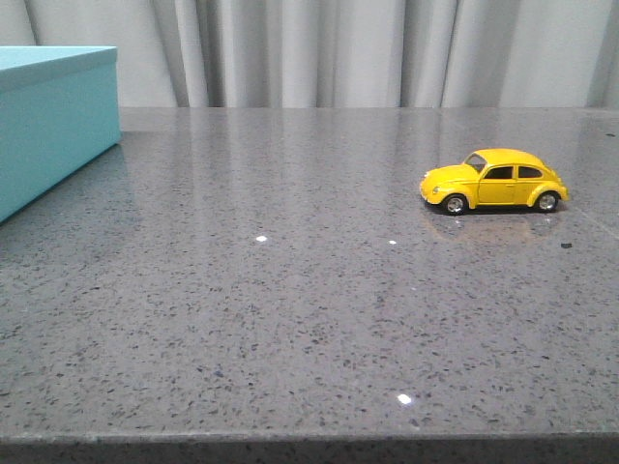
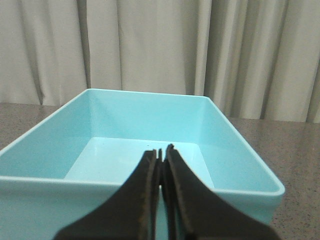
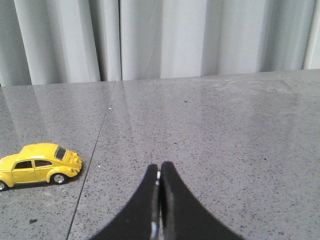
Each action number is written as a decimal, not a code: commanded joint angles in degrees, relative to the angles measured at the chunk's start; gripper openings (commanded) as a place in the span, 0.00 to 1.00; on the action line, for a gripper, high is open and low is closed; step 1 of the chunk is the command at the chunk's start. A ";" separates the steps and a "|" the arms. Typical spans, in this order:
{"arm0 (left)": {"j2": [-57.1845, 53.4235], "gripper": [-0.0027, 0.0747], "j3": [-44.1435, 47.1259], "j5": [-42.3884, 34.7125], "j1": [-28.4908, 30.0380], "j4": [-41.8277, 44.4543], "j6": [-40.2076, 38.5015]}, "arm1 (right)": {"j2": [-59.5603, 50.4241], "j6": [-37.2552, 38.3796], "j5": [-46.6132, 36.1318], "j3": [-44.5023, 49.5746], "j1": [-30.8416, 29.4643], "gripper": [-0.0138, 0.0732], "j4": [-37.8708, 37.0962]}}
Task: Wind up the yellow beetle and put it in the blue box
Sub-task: 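Move the right gripper toward the yellow toy beetle car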
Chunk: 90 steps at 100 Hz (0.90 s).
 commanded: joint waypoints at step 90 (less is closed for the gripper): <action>17.98 0.60 -12.55 -4.08 -0.37 -0.03 -0.29 | 16.05 -0.26 6.37 -18.52 -0.07 0.53 1.62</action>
